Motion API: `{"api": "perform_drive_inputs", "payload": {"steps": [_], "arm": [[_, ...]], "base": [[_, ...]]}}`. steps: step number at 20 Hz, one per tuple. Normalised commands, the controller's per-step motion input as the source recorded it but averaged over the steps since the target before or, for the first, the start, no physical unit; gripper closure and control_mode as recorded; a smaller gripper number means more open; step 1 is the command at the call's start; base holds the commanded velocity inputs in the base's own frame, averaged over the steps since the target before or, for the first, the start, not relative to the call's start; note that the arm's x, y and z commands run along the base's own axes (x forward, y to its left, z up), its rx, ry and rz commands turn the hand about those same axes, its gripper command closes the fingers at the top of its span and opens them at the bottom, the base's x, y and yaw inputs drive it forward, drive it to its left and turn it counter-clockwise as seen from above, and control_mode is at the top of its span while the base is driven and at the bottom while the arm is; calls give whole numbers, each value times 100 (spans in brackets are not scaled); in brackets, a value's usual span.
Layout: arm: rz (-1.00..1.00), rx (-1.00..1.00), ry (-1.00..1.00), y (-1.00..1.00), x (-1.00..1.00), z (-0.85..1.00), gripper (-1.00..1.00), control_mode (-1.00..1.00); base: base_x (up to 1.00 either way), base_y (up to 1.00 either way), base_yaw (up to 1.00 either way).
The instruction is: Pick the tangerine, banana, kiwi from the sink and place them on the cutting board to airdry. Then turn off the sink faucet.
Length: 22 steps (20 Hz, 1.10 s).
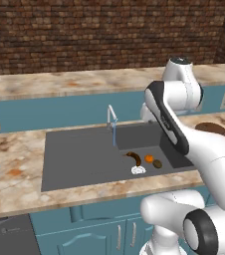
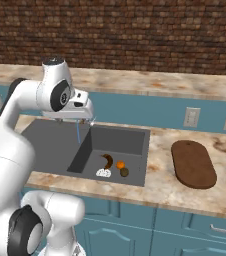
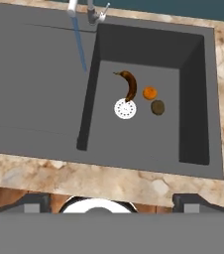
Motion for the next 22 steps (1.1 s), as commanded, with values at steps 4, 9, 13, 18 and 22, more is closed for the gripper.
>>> {"api": "perform_drive_inputs", "payload": {"steps": [4,9,13,18,22], "arm": [[4,0,-11,-43,0,-22,-100,-100],[2,0,-3,-29,0,-28,-100,-100],[3,0,-5,-8,0,-25,-100,-100],[1,0,0,-10,4,-36,-100,-100],[0,0,3,-9,9,-39,-100,-100]], "base": [[0,0,0],[0,0,0],[0,0,0],[0,0,0],[0,0,0]]}}
